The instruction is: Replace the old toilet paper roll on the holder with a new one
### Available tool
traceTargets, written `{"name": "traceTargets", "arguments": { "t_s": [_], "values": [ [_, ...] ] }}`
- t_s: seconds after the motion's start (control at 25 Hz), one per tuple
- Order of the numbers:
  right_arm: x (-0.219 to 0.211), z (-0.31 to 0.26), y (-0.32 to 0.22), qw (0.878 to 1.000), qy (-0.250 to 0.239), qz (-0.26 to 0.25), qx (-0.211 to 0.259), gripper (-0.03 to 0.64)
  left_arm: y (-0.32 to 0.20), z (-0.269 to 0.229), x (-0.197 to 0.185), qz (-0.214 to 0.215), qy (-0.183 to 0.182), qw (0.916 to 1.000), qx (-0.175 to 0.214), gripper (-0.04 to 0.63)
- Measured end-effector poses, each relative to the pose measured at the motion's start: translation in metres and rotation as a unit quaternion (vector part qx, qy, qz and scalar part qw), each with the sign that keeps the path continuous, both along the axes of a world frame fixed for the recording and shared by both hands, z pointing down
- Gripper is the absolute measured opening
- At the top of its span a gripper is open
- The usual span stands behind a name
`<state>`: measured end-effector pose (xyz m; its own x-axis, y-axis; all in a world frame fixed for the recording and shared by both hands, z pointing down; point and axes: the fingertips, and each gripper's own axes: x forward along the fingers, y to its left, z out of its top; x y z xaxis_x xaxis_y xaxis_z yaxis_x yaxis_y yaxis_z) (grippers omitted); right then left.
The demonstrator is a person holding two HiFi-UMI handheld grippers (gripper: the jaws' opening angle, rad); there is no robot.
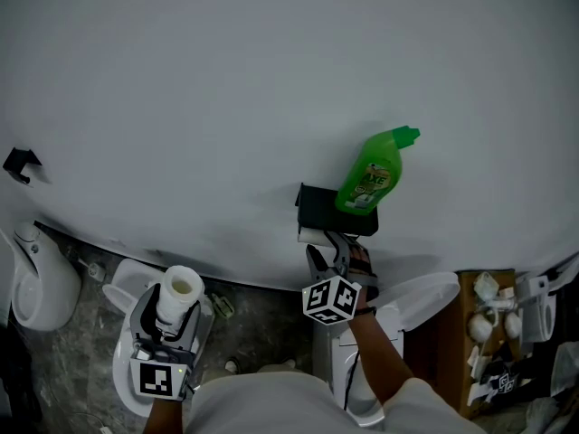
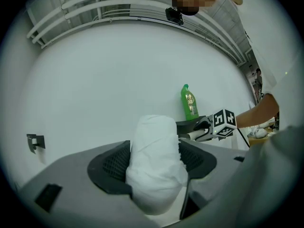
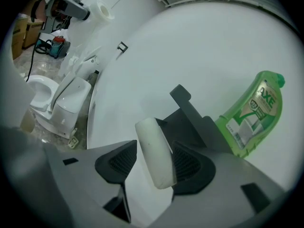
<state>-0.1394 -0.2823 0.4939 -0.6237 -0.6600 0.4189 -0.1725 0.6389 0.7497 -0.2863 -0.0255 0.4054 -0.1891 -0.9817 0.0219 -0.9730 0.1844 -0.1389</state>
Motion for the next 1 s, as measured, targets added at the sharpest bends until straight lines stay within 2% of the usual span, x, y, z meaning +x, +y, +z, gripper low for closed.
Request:
{"name": "traceTargets", "arguments": {
  "t_s": [0.48, 0.8, 1.0],
  "values": [
    [0.009, 0.000, -0.006, 0.999, 0.026, -0.014, 0.015, 0.204, -0.002, 0.003, 0.012, -0.010, 0.002, 0.9999, 0.006, 0.302],
    [0.038, -0.002, -0.016, 0.999, 0.032, -0.010, 0.027, 0.199, -0.019, 0.000, 0.033, 0.009, -0.019, 0.9998, 0.007, 0.302],
    [0.062, -0.002, -0.025, 0.999, 0.036, -0.001, 0.034, 0.194, -0.035, -0.006, 0.049, 0.020, -0.013, 0.9996, 0.015, 0.302]
  ]
}}
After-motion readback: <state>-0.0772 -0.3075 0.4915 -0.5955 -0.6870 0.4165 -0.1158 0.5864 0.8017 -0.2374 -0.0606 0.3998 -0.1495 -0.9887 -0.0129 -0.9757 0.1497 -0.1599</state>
